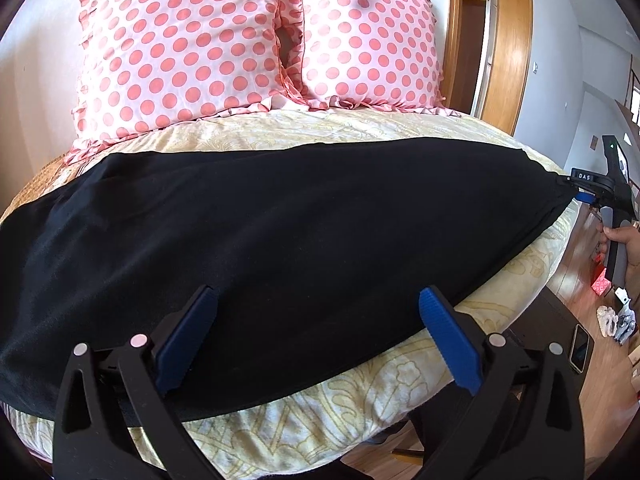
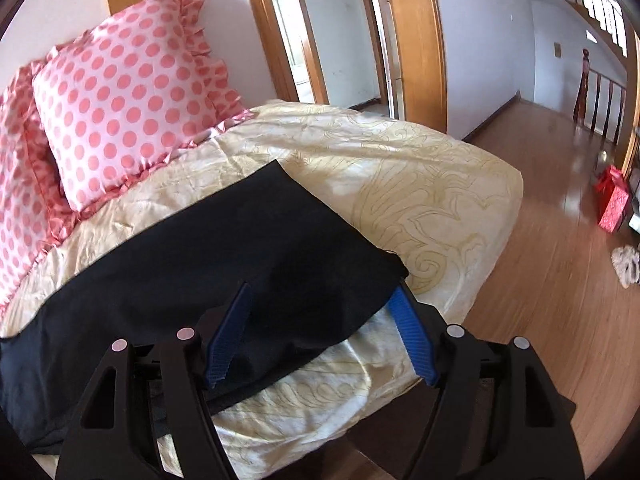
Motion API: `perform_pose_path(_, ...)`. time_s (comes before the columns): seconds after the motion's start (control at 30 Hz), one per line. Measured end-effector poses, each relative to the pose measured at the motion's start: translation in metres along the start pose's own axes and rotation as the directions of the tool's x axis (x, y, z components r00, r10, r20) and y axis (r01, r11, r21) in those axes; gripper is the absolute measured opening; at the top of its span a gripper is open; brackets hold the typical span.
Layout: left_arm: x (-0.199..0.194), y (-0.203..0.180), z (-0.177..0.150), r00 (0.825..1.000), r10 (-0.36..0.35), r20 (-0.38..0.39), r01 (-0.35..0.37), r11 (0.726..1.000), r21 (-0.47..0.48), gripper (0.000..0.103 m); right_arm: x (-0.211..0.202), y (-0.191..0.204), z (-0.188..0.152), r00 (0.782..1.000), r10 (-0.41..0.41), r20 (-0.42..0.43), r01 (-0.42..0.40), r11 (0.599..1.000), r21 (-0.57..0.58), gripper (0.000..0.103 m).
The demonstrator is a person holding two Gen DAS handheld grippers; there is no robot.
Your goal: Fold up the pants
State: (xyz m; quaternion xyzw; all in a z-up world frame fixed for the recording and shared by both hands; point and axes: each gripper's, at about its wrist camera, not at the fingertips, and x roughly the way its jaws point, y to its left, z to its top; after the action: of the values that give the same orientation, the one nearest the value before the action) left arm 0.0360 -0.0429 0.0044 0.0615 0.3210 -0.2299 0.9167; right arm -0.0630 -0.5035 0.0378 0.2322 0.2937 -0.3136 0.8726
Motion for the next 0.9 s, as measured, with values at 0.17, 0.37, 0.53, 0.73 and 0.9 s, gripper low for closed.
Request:
perform_pose_path(0.17,0.000,0.000,0.000,1.000,0.001,0.000,-0.001,1.000,0.000,0.101,-0.003,-0.003,-0.005,0.998,0.052,0.017,-0.053,0.998,0.021,0.054)
perform_pose_path(0.37,0.000,0.000,-0.001,1.000,-0.002,0.000,0.002,1.000,-0.003,0.101,-0.001,-0.010,-0.006,0.996,0.077,0.046,-0.080,0.994,0.069,0.037)
perform_pose_path(0.53,0.000,0.001,0.000,1.000,-0.005,-0.001,0.005,1.000,-0.015,0.101,0.001,-0.013,-0.004,0.997,0.057,0.050,-0.062,0.992,0.112,0.034)
perform_pose_path(0.73,0.000,0.002,0.001,1.000,-0.008,0.000,0.008,1.000,-0.020,0.101,0.003,0.006,-0.009,0.996,-0.015,0.084,0.016,1.000,-0.001,0.039)
perform_pose_path(0.9,0.000,0.002,0.001,1.000,-0.005,-0.001,0.005,1.000,-0.021,0.101,0.003,0.002,-0.009,0.994,0.083,0.078,-0.084,0.996,0.016,0.013)
